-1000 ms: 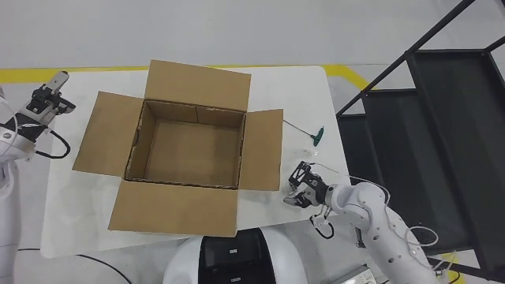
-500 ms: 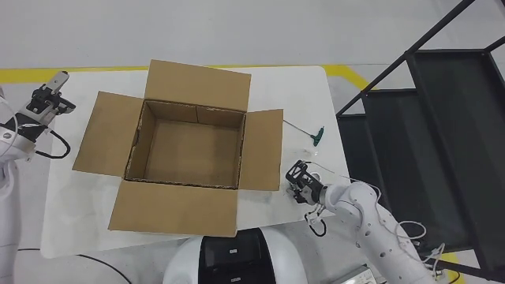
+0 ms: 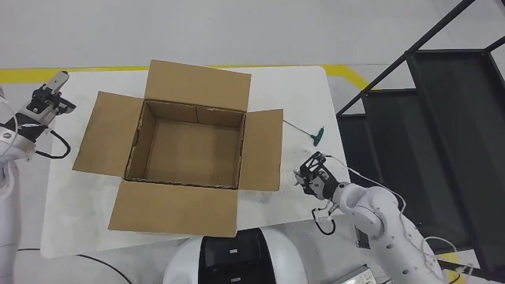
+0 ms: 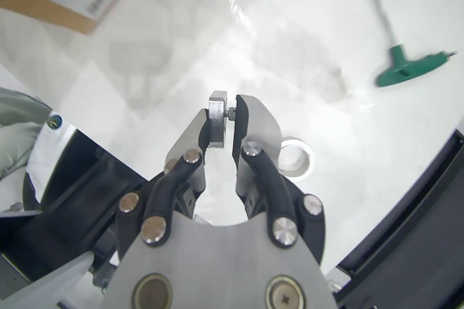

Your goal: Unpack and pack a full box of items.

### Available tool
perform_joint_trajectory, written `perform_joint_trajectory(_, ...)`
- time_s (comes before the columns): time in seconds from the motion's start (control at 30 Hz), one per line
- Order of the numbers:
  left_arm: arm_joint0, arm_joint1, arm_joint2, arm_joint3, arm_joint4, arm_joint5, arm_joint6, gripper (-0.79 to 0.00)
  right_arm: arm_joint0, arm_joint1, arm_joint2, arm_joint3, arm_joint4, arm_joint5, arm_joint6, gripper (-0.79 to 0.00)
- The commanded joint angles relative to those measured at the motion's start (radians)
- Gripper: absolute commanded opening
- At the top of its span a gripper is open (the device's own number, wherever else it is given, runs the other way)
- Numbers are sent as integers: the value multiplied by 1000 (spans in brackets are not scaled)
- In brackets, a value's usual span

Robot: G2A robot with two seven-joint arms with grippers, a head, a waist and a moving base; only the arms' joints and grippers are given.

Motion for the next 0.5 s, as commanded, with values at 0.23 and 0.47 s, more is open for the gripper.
perform_joint_trajectory(0.23, 0, 0, 0, 0, 0, 0, 0, 0, -150, 14, 213, -359, 10, -44, -103, -785)
perform_joint_trajectory(0.47, 0, 0, 0, 0, 0, 0, 0, 0, 141, 14, -43, -333, -50, -79, 59, -785)
